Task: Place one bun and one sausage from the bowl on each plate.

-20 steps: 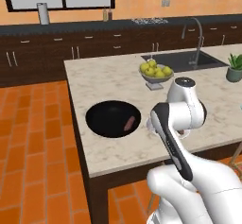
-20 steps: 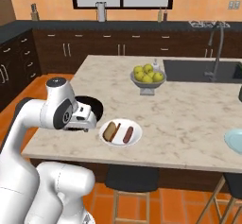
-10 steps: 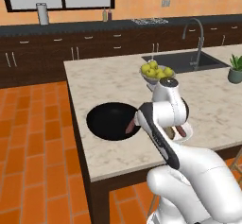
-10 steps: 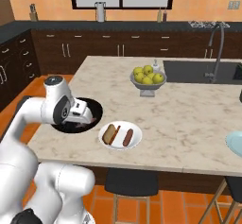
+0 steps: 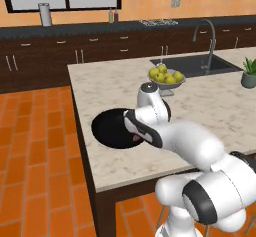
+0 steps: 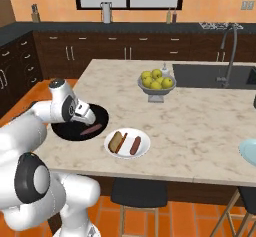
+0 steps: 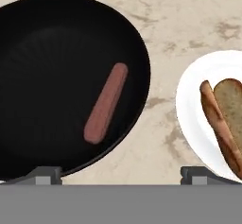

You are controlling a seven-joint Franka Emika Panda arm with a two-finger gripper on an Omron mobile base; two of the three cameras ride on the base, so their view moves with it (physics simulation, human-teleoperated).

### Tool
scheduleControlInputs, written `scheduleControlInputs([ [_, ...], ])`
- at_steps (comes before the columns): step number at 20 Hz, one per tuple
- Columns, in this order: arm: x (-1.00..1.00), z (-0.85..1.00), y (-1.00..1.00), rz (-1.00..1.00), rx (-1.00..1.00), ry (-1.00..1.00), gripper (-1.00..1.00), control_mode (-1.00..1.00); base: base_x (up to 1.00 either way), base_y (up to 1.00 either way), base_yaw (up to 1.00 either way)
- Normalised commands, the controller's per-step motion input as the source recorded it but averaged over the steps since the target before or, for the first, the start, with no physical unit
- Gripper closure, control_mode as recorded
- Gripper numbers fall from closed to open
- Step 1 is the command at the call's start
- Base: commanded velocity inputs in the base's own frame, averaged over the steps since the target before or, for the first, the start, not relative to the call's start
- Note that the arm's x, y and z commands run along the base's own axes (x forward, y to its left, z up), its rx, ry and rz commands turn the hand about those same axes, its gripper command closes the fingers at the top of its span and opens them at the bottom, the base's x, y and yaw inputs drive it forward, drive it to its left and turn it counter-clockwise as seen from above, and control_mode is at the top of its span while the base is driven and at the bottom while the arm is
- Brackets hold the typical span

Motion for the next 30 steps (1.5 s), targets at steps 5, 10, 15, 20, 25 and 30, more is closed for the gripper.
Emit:
scheduleControlInputs([
  [5,0.68,-0.62,0.00,-0.04,0.00,0.01,-1.00,-1.00,0.00,0.00,0.00],
  [10,0.40,-0.35,0.00,-0.01,0.00,0.02,-1.00,-1.00,0.00,0.00,0.00],
  [15,0.17,-0.33,0.00,-0.01,0.00,0.09,-1.00,-1.00,0.00,0.00,0.00],
  [20,0.00,-0.32,0.00,0.00,0.00,0.03,-1.00,-1.00,0.00,0.00,0.00],
  [25,0.00,-0.40,0.00,0.00,0.00,0.00,-1.00,-1.00,0.00,0.00,0.00],
  [30,0.00,-0.59,0.00,0.00,0.00,0.00,-1.00,-1.00,0.00,0.00,0.00],
])
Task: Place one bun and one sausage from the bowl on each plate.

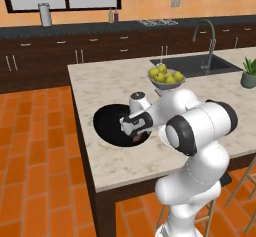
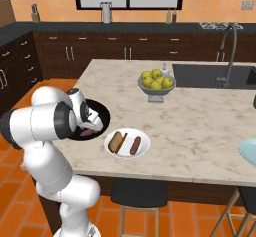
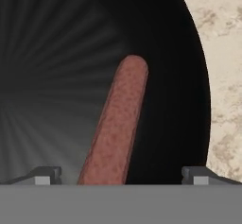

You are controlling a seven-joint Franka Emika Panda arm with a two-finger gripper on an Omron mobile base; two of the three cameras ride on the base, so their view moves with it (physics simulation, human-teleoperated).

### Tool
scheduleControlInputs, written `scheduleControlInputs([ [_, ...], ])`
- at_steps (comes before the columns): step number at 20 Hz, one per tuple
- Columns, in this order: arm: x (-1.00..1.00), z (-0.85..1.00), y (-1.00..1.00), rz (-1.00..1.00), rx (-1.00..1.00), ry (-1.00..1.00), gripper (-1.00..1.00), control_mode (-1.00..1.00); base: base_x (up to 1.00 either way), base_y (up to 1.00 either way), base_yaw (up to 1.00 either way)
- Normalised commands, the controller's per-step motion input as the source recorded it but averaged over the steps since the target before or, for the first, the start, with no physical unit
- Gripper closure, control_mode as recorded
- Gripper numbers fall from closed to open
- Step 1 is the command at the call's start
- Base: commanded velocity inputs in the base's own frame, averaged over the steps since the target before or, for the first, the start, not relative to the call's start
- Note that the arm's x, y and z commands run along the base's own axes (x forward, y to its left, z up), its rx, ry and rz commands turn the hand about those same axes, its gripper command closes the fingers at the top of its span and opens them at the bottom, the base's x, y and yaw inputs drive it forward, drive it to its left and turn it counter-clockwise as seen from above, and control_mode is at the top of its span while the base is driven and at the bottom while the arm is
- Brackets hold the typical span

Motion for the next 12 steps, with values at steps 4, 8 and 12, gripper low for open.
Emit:
scheduleControlInputs([
  [4,0.01,-0.54,0.00,0.00,0.00,0.00,-1.00,-1.00,0.00,0.00,0.00],
  [8,0.02,-0.38,-0.04,0.00,0.00,-0.04,-1.00,-1.00,0.00,0.00,0.00],
  [12,0.29,-0.37,0.08,-0.04,0.00,-0.02,-1.00,-1.00,0.00,0.00,0.00],
])
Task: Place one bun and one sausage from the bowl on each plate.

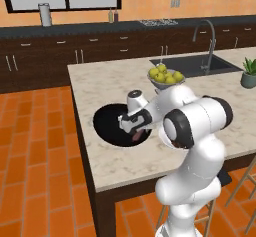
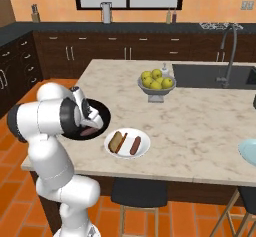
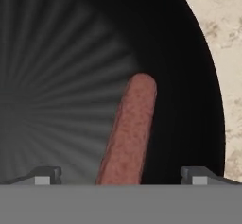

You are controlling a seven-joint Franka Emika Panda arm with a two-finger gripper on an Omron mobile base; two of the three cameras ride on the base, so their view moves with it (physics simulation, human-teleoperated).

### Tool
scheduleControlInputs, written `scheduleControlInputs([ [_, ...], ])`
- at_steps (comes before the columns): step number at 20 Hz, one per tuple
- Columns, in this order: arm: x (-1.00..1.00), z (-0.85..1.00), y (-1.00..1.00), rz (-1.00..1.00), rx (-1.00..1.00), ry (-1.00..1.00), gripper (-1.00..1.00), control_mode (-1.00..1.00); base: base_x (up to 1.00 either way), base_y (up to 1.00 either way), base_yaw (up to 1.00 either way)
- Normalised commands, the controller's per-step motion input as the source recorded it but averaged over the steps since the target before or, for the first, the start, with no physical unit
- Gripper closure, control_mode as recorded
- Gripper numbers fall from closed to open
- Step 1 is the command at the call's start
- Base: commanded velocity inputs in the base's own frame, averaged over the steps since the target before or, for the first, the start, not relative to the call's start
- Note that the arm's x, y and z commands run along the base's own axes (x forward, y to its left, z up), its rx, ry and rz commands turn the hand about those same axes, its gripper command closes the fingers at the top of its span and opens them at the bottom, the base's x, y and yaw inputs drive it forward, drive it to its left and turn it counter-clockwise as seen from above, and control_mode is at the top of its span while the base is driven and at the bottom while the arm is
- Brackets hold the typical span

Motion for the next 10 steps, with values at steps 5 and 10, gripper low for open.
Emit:
scheduleControlInputs([
  [5,0.29,-0.40,0.14,-0.05,0.00,0.00,-1.00,-1.00,0.00,0.00,0.00],
  [10,0.09,-0.75,0.17,-0.04,0.00,-0.01,-1.00,-1.00,0.00,0.00,0.00],
])
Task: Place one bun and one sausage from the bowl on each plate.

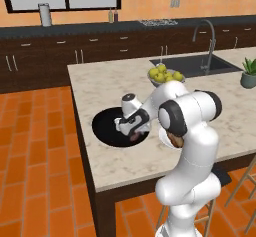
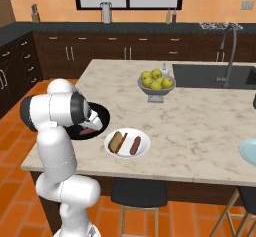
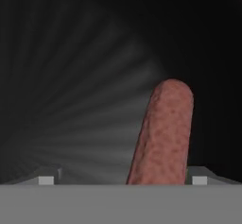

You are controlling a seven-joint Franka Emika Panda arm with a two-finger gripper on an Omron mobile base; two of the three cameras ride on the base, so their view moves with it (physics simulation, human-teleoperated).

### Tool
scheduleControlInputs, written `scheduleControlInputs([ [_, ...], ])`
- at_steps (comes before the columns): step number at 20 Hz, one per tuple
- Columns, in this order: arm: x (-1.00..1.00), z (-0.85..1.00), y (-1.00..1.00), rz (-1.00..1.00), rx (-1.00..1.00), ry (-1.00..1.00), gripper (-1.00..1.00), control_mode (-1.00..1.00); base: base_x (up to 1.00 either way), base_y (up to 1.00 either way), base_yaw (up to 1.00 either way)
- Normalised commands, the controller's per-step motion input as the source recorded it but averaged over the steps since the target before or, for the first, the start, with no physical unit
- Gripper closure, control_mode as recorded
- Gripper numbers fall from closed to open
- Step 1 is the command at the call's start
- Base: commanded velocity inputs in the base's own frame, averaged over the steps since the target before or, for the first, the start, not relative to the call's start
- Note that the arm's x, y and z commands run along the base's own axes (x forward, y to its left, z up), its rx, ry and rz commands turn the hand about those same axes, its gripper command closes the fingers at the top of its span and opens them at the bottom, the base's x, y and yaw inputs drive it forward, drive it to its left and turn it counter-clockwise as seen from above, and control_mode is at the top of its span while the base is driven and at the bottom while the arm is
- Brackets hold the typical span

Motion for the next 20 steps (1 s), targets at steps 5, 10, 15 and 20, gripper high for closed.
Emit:
scheduleControlInputs([
  [5,0.03,-0.65,0.00,-0.01,0.00,-0.06,1.00,-1.00,0.00,0.00,0.00],
  [10,0.00,-0.65,0.00,0.00,0.00,-0.09,1.00,-1.00,0.00,0.00,0.00],
  [15,0.00,-0.33,0.00,0.00,0.00,-0.09,1.00,-1.00,0.00,0.00,0.00],
  [20,-0.47,0.61,-0.25,0.00,0.08,-0.15,1.00,-1.00,0.00,0.00,0.00],
])
